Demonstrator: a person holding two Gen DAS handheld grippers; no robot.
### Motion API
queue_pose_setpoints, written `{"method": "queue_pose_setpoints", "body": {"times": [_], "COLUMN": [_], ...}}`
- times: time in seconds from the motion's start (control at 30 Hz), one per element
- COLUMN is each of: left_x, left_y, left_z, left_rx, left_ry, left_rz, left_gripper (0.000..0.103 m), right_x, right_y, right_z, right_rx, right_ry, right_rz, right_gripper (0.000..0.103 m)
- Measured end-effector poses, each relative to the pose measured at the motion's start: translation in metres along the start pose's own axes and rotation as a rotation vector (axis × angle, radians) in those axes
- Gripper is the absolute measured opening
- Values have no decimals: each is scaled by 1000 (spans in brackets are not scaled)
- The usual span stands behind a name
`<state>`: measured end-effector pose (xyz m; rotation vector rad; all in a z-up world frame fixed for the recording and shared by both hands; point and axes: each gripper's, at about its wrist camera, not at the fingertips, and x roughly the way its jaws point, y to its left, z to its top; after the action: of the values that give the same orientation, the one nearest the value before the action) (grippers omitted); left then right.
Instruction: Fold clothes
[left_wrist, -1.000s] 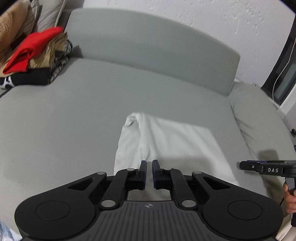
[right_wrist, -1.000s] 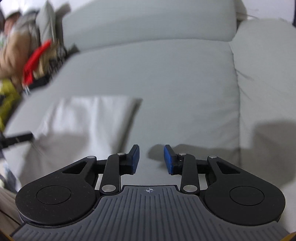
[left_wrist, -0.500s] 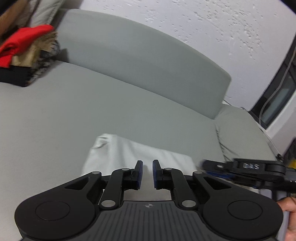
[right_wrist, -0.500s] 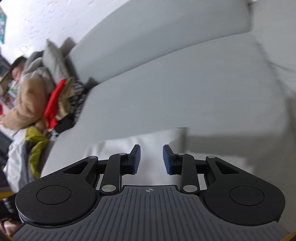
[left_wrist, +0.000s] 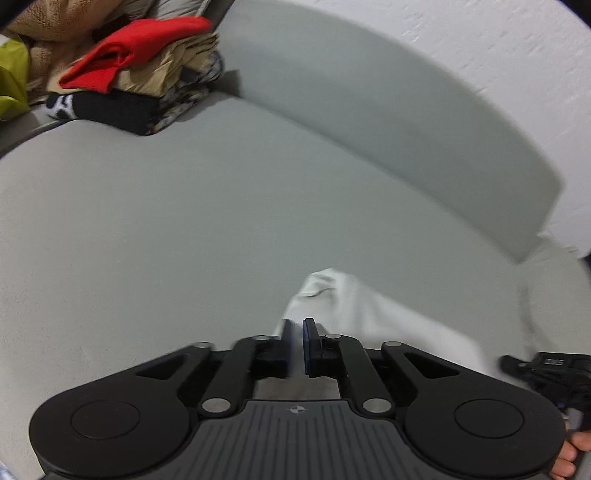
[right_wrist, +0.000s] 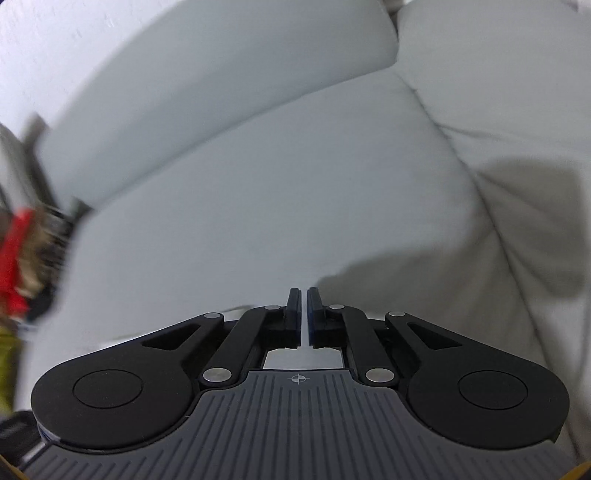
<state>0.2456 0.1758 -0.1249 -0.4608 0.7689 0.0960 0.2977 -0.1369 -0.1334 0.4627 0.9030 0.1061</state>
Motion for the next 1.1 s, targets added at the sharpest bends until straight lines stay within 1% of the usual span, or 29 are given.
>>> {"method": "queue_pose_setpoints", "body": {"times": [0.07, 0.1, 0.13, 0.17, 0.2, 0.23, 0.27, 0.3, 0.33, 0.43, 0.53, 0.57, 0.6, 0.67, 0.77, 0.87, 0.93, 1.0, 1.03, 1.1], "left_x": [-18, -28, -38, -48, -57, -62, -66, -67, -67, -68, -85, -90, -95, -101, -94, -89, -90, -94, -95, -93], "left_y": [3, 2, -1, -8, -14, -19, -24, -27, -28, -28, -30, -30, -34, -42, -51, -51, -50, -48, -47, -41], "left_z": [-2, -5, -9, -16, -23, -30, -37, -43, -48, -57, -71, -76, -85, -101, -118, -128, -132, -134, -135, -141], "left_rx": [23, 48, 103, 180, 252, 308, 350, 358, 352, 301, 246, 246, 260, 310, 383, 430, 462, 477, 482, 474], "left_ry": [-5, -5, -11, -24, -31, -26, -17, 5, 28, 62, 56, 51, 47, 51, 91, 124, 135, 149, 167, 250], "left_rz": [-104, -161, -209, -241, -265, -271, -271, -262, -255, -242, -255, -263, -259, -221, -127, -85, -70, -69, -70, -60], "left_gripper": [16, 16, 16, 16, 16, 16, 18, 18, 18, 19, 20, 21, 21, 22, 22, 22, 23, 23, 23, 23], "right_x": [-21, -31, -41, -52, -59, -66, -72, -78, -84, -101, -121, -128, -135, -140, -137, -131, -128, -134, -138, -146], "right_y": [1, 2, 6, 11, 18, 23, 29, 33, 37, 42, 43, 44, 44, 43, 43, 44, 43, 44, 41, 34], "right_z": [-8, -13, -19, -26, -34, -43, -54, -62, -74, -95, -111, -114, -118, -128, -141, -151, -158, -160, -162, -164], "right_rx": [-20, -30, -69, -108, -150, -187, -219, -245, -272, -334, -364, -367, -369, -392, -435, -476, -504, -525, -520, -502], "right_ry": [7, 10, 15, 20, 39, 56, 71, 85, 97, 107, 103, 98, 94, 84, 115, 153, 175, 175, 177, 187], "right_rz": [96, 144, 171, 199, 226, 254, 268, 274, 276, 269, 280, 288, 295, 292, 264, 225, 195, 179, 172, 165], "right_gripper": [9, 10, 12, 14, 20, 29, 33, 36, 36, 36, 36, 36, 37, 37, 37, 35, 35, 35, 35, 35]}}
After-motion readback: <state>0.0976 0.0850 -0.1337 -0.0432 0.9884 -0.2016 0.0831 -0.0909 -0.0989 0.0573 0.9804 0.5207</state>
